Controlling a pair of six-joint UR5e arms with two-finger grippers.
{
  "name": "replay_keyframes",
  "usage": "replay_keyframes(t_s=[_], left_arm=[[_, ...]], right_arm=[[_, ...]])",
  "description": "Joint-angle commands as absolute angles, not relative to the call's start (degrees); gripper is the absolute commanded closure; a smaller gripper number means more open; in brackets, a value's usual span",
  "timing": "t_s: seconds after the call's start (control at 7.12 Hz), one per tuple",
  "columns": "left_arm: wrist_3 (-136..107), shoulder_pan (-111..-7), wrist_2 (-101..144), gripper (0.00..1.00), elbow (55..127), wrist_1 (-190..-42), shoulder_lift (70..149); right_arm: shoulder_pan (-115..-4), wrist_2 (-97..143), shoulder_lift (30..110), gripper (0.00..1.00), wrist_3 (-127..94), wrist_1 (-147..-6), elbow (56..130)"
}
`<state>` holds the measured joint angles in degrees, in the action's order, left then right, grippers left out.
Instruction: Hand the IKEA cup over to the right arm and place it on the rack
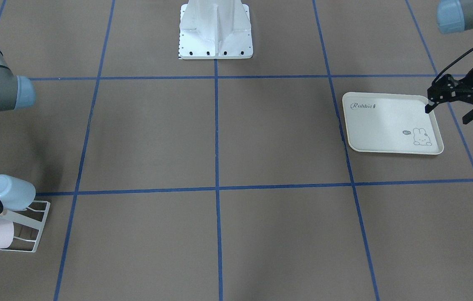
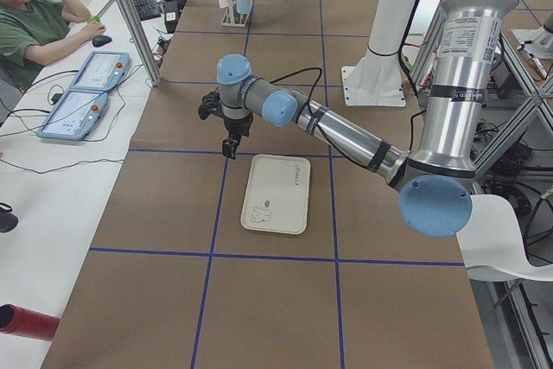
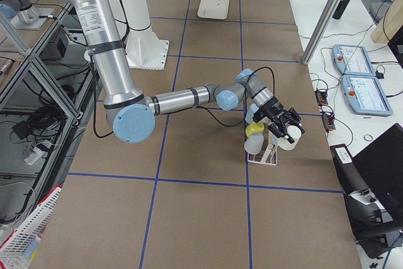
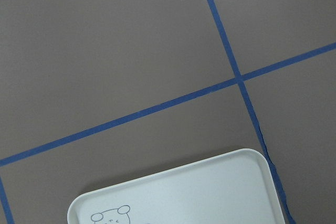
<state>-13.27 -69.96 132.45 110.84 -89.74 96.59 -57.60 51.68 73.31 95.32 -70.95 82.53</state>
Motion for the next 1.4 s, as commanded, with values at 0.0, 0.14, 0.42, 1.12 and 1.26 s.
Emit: replay_keyframes(t_s=[0.0, 0.14, 0.42, 1.12, 1.26], left_arm=[[-13.3, -70.0, 132.5, 0.00, 110.8, -89.7, 96.6], [-13.3, -70.0, 132.7, 0.00, 110.8, -89.7, 96.6], [-13.3, -70.0, 133.2, 0.00, 110.9, -89.7, 96.6], [-13.3, -70.2, 133.2, 0.00, 111.7, -89.8, 96.7], [-13.3, -70.3, 133.2, 0.00, 112.0, -89.8, 96.7]], right_arm=[[-57.6, 51.7, 73.5, 0.05, 94.3, -71.0, 82.4], [-57.7, 51.7, 73.5, 0.05, 94.2, -71.0, 82.4], [-57.6, 51.7, 73.4, 0.05, 94.0, -70.9, 82.5], [-62.6, 75.1, 72.2, 0.01, 73.8, -71.3, 88.3], [-63.6, 82.4, 72.9, 0.01, 62.6, -71.3, 89.9]])
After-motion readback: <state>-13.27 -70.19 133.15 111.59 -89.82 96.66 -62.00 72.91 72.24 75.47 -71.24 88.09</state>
